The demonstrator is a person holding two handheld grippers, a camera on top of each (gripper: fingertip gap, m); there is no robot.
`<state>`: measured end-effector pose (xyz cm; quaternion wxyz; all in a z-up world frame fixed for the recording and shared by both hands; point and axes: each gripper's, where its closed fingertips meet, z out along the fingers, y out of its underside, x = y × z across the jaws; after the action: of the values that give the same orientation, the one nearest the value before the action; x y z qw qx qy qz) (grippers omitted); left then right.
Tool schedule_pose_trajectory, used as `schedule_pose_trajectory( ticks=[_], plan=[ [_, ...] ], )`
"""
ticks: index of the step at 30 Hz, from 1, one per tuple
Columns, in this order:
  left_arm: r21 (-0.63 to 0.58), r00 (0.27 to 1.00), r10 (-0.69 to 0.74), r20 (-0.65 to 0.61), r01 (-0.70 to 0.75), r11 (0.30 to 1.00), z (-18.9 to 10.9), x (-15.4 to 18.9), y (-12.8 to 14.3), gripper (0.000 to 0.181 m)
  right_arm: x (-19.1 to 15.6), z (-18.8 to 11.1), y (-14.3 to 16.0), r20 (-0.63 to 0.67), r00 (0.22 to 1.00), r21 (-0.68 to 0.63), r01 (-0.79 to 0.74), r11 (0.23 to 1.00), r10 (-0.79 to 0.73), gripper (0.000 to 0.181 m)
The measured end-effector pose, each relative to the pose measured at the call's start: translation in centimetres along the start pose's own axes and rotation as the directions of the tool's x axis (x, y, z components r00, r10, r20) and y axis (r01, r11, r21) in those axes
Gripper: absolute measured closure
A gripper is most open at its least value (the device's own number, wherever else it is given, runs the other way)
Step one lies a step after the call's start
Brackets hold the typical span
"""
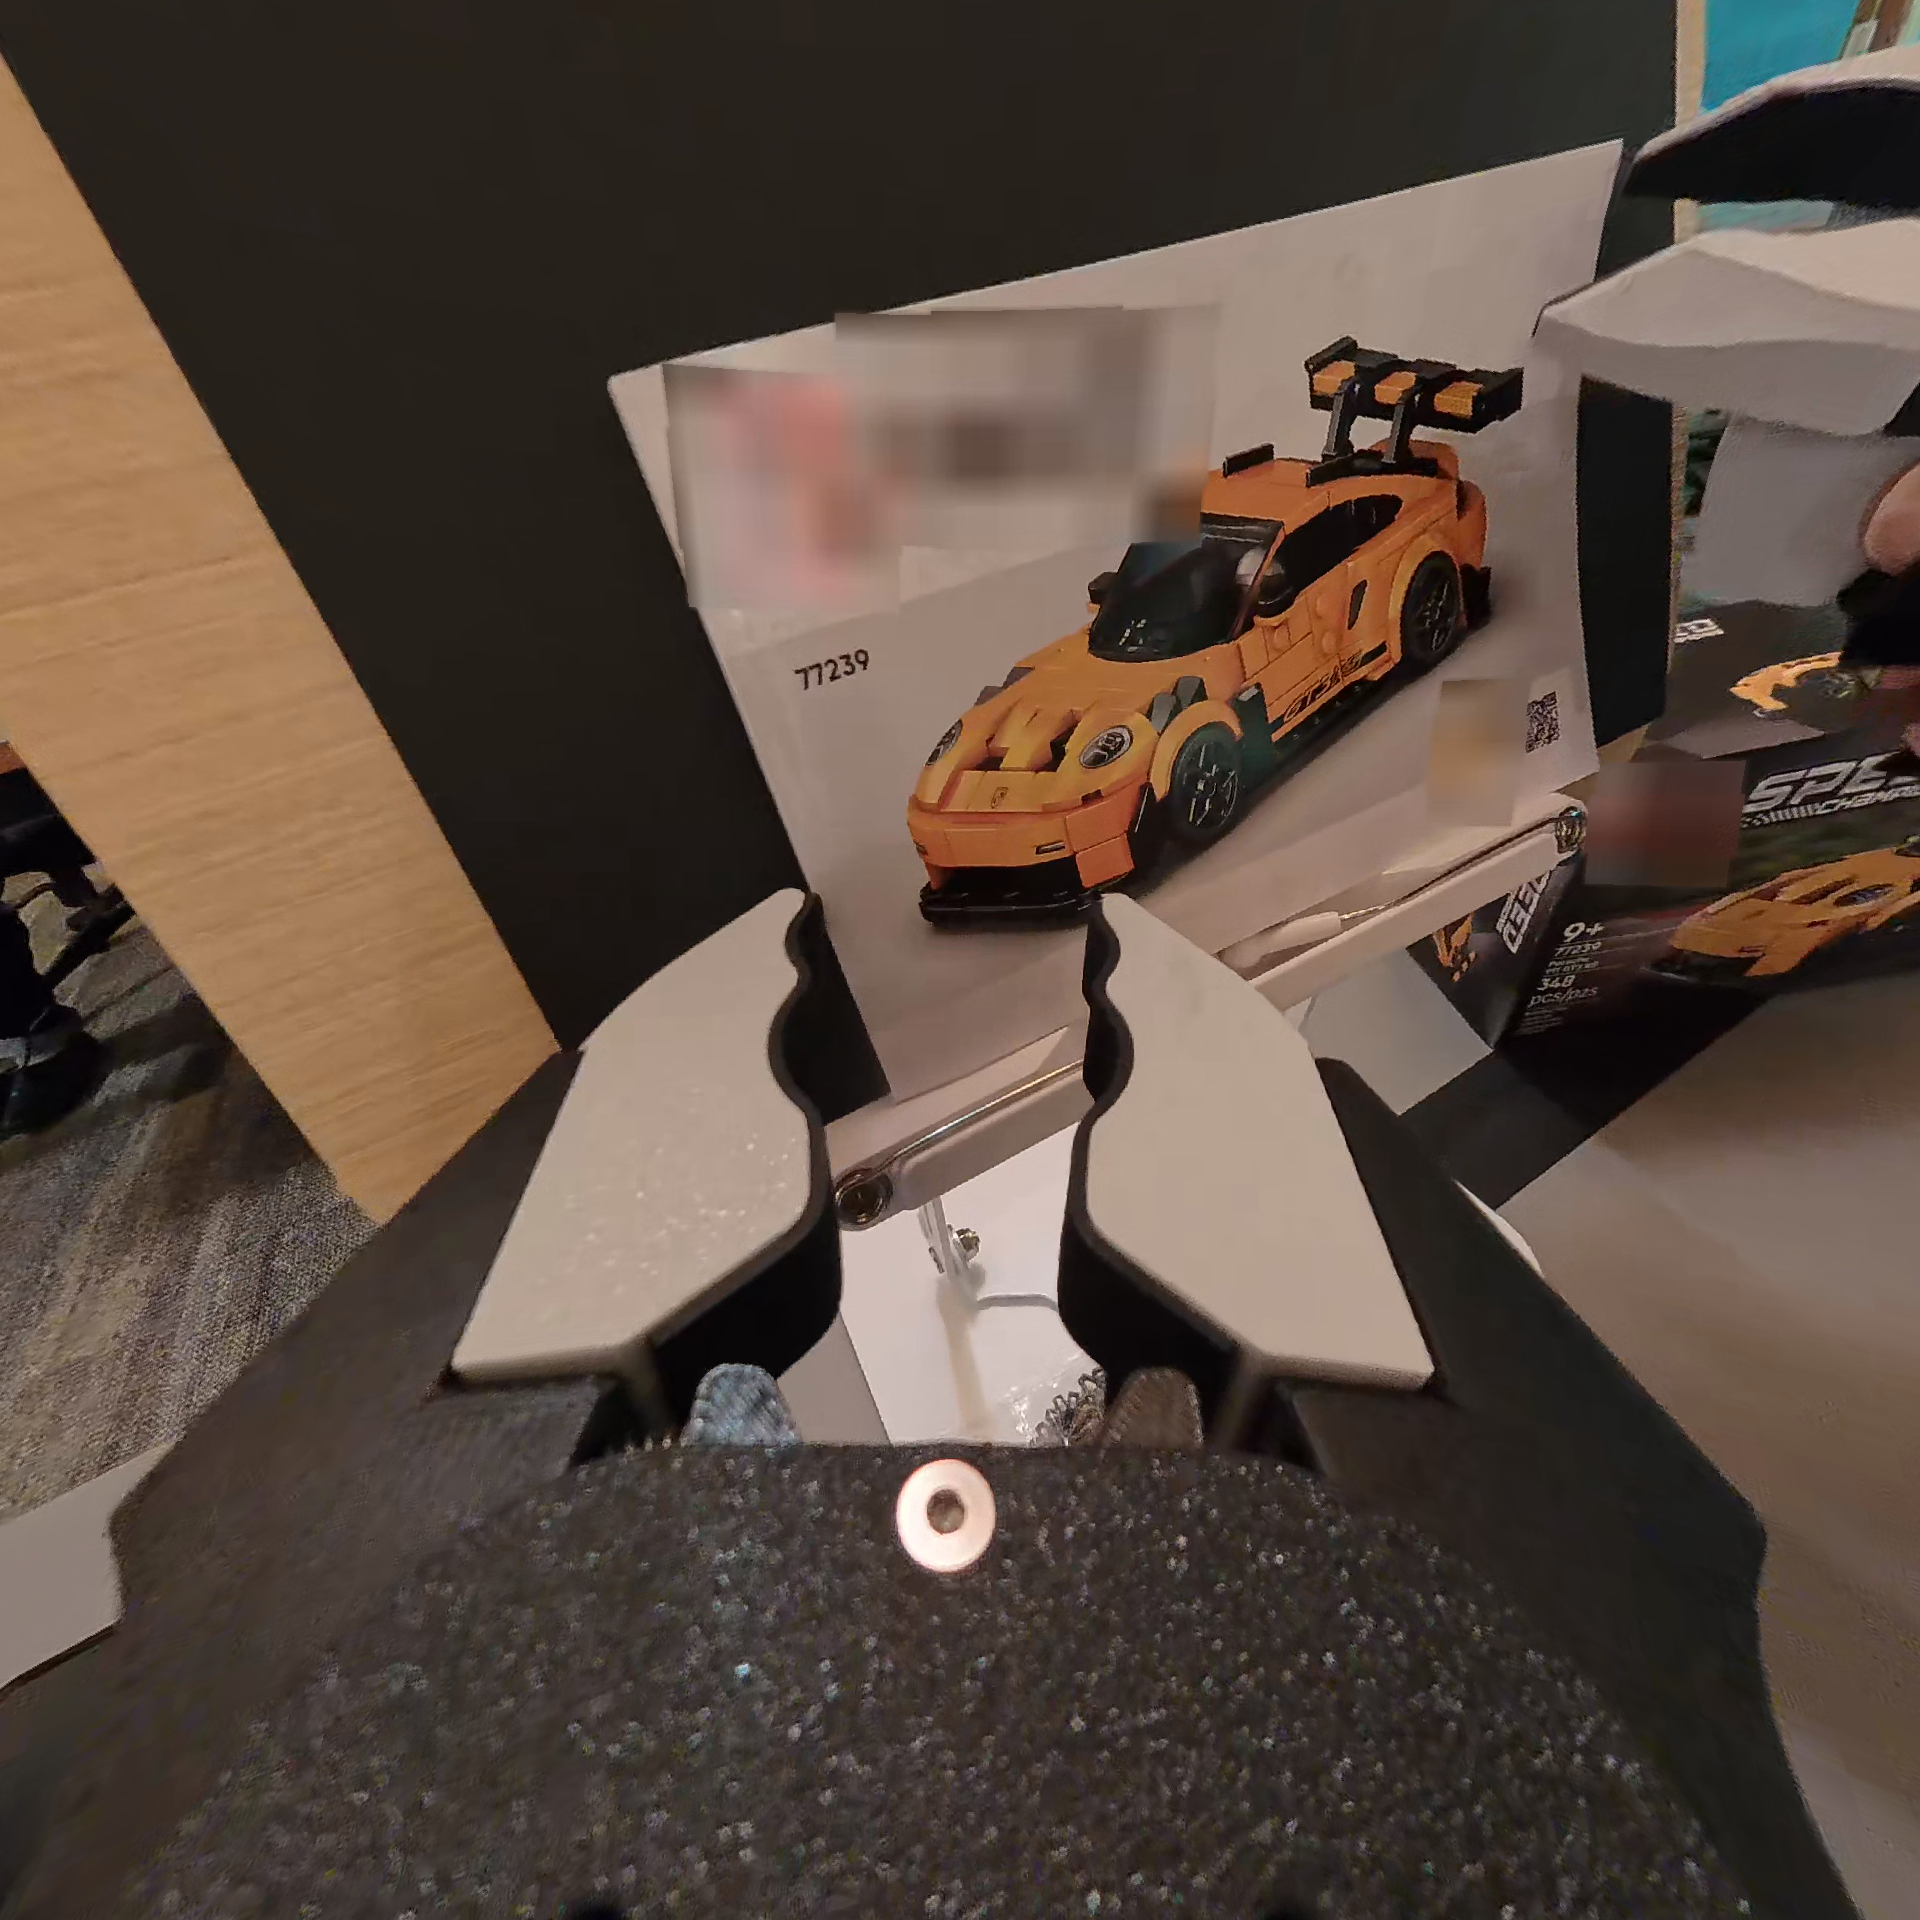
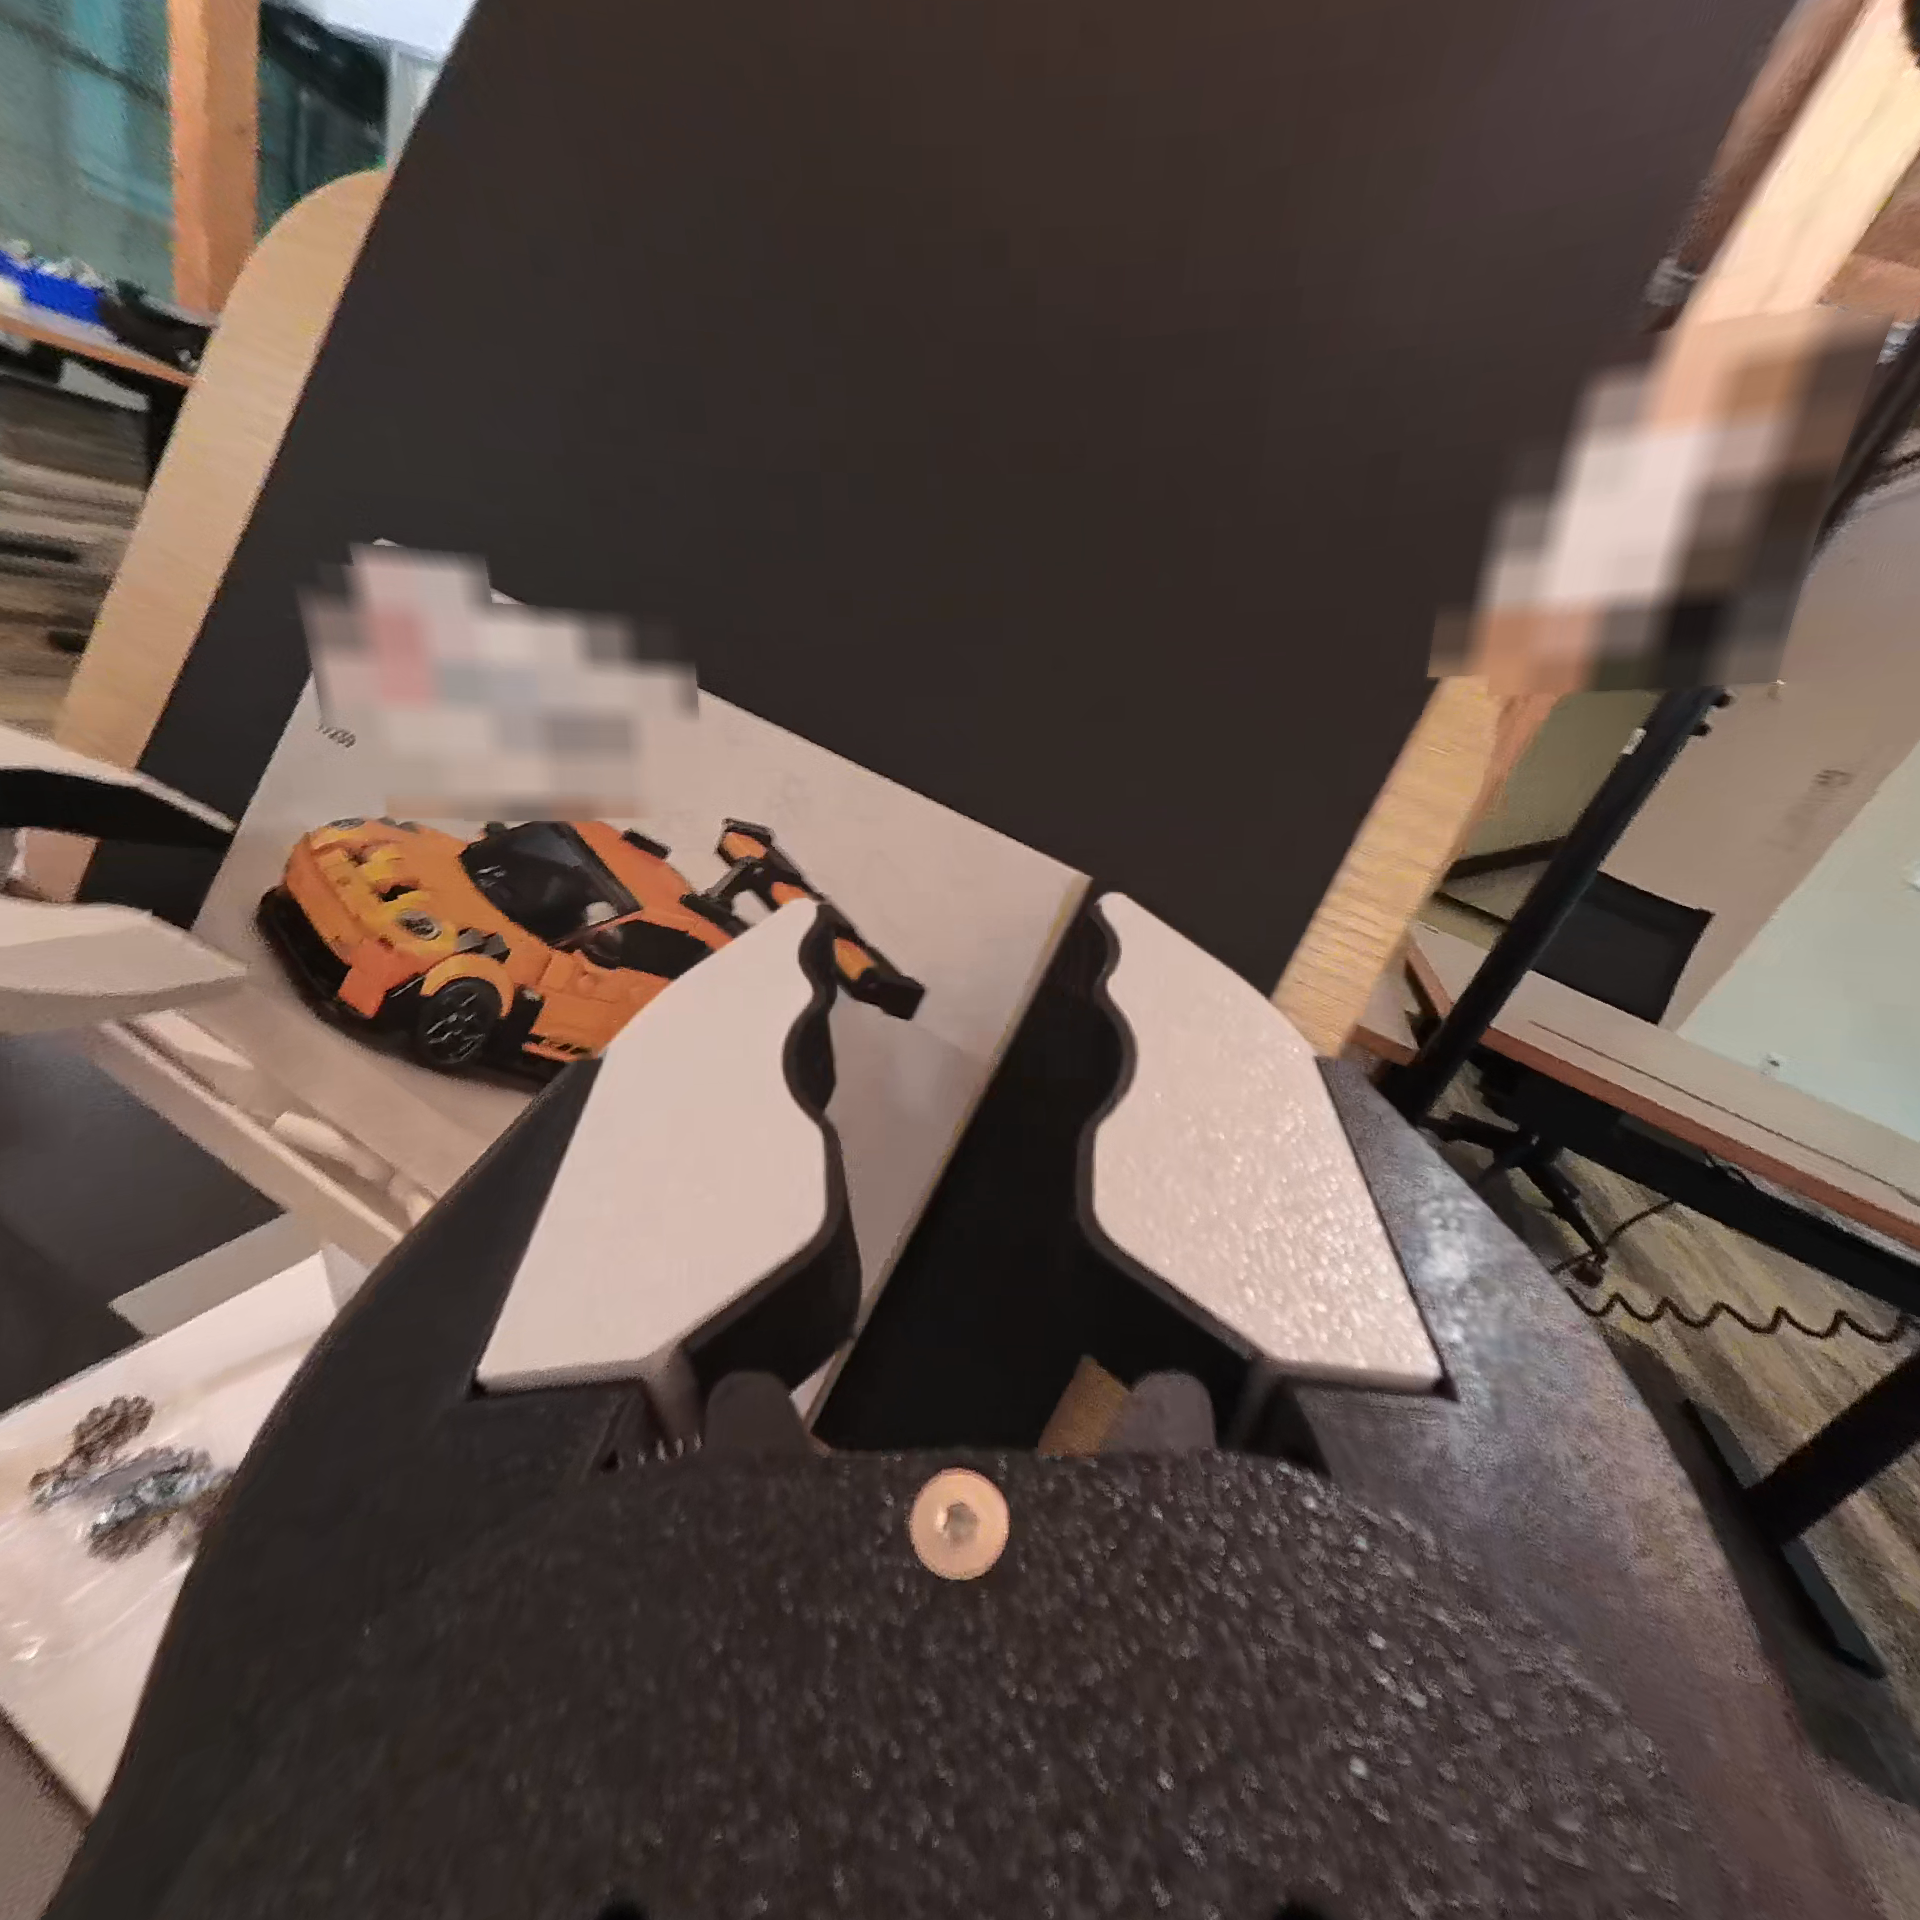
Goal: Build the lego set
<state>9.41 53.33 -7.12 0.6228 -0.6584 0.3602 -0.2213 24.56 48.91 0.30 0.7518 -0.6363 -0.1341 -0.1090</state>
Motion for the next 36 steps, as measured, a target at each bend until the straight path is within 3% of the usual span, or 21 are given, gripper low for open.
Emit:
schedule_pose_trajectory(
  ticks=[6, 19, 36],
  plan=[
    [-0.006, 1.000, 0.017, 0.001, -0.017, 1.000, 0.1, -0.2, 0.1, 0.134, -0.5, 0.3, 0.5, 0.020, 1.000, -0.015, 0.006, 1.000, -0.006, 0.138],
    [0.006, 0.997, 0.055, 0.045, -0.055, 0.998, -0.3, -0.8, -0.2, 0.135, -1.8, -2.1, -0.5, -0.010, 0.997, 0.102, 0.073, 0.992, -0.072, 0.148],
    [0.038, 0.999, 0.046, -0.004, -0.046, 0.998, -1.1, 1.1, -0.6, 0.136, -2.3, -1.5, 3.7, -0.017, 0.998, 0.005, 0.053, 0.999, -0.053, 0.142]
  ],
)
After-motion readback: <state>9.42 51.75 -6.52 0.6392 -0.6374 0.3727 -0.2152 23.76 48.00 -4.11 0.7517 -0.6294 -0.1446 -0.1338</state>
